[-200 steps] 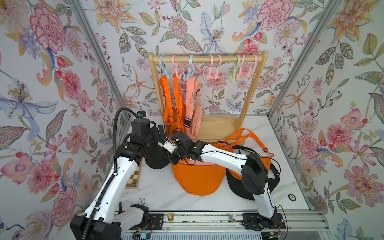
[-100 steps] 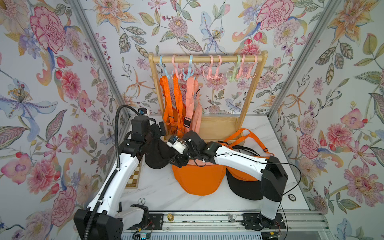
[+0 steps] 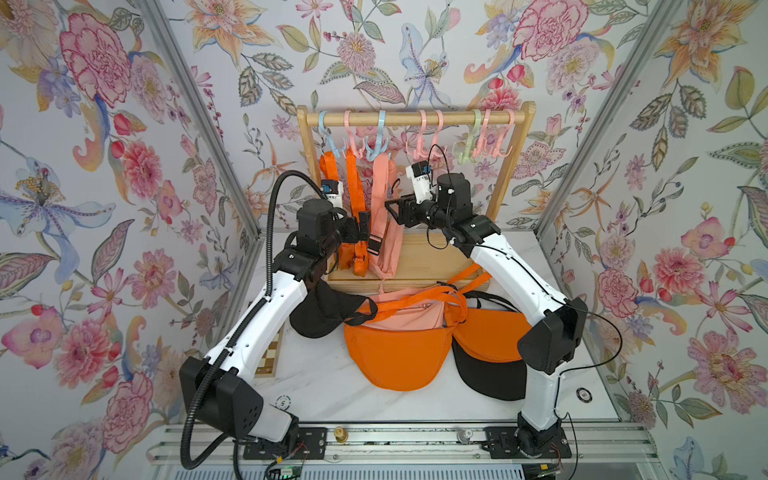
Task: Take the bag off the hook
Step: Pick up the bag from the hook.
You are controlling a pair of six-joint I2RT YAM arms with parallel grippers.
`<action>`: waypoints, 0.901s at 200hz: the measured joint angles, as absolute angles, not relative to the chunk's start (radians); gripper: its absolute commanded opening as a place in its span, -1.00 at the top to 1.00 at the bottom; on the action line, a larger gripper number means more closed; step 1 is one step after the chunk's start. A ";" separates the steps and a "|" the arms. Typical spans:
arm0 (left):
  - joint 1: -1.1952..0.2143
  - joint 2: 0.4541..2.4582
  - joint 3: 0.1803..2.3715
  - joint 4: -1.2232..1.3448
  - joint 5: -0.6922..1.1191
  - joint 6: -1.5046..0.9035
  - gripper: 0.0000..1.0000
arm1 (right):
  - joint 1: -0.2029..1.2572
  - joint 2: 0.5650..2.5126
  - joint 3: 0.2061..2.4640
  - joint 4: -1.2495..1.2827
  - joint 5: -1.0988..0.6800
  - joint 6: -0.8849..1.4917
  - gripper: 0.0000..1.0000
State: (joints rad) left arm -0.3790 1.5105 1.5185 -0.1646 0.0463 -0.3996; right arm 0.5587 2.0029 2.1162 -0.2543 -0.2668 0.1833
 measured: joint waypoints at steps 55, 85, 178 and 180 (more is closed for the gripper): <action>-0.377 1.689 1.650 -0.133 0.045 -0.364 -0.06 | 0.561 2.209 2.393 -0.279 -0.225 0.198 0.15; -0.373 1.756 1.705 -0.134 0.049 -0.348 0.50 | 0.562 2.238 2.435 -0.265 -0.208 0.222 0.83; -0.358 1.769 1.731 -0.135 0.049 -0.355 0.77 | 0.616 2.202 2.458 -0.242 -0.112 0.112 1.00; -0.358 1.769 1.731 -0.135 0.049 -0.355 0.77 | 0.616 2.201 2.461 -0.242 -0.110 0.110 1.00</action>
